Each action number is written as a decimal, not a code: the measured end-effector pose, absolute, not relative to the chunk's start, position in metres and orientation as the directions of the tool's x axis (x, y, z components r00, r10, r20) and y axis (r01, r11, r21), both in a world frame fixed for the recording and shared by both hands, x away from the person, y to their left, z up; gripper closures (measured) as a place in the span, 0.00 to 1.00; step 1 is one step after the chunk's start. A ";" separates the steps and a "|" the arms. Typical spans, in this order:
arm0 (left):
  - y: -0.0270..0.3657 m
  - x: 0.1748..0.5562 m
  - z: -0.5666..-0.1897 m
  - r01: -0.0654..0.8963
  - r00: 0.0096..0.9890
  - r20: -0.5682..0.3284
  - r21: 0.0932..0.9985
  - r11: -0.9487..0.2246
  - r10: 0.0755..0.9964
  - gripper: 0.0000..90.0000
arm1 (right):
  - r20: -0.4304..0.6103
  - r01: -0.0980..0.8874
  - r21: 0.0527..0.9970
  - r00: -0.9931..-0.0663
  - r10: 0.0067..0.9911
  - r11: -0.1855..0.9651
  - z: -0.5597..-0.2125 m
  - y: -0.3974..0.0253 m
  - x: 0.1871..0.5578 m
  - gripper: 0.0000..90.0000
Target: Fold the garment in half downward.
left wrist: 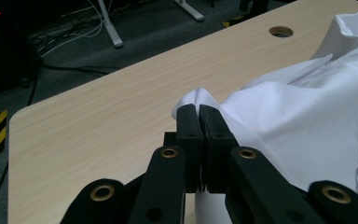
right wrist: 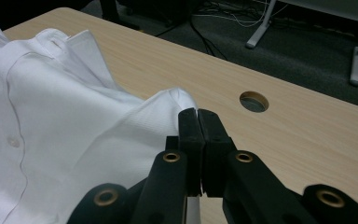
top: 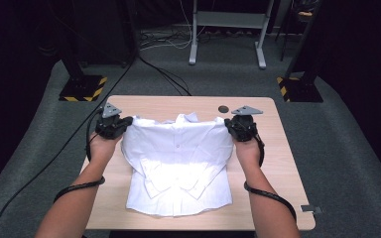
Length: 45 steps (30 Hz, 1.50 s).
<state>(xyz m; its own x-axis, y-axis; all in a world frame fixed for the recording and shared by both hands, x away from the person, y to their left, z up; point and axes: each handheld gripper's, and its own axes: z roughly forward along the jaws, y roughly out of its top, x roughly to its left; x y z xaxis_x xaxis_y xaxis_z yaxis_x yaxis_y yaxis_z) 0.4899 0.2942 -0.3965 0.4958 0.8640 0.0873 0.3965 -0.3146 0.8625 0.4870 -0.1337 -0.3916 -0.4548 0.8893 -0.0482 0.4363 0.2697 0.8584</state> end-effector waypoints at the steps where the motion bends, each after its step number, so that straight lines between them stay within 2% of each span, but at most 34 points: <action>1: 0.294 0.490 -0.395 0.394 0.494 0.088 0.864 -0.313 0.865 0.97 | -0.045 0.434 0.861 -0.455 0.889 0.266 -0.390 -0.134 0.487 0.99; 16: 0.291 0.484 -0.374 0.328 0.504 0.103 0.896 -0.300 0.858 0.97 | -0.030 0.381 0.895 -0.469 0.883 0.233 -0.372 -0.139 0.480 0.99; 28: 0.298 0.464 -0.388 0.329 0.530 0.081 0.898 -0.293 0.844 0.97 | -0.040 0.352 0.899 -0.525 0.850 0.260 -0.383 -0.141 0.457 0.99; 45: 0.306 0.438 -0.397 0.310 0.578 0.059 0.907 -0.286 0.814 0.97 | -0.018 0.338 0.910 -0.544 0.839 0.239 -0.390 -0.149 0.438 0.99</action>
<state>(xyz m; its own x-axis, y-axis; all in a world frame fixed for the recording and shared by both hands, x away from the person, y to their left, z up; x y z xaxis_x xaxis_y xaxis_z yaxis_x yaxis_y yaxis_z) 0.4382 0.3063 -0.3966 0.5778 0.8141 0.0586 0.3104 -0.2855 0.9067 0.4376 -0.1495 -0.3903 -0.5442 0.8388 -0.0183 0.3376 0.2389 0.9105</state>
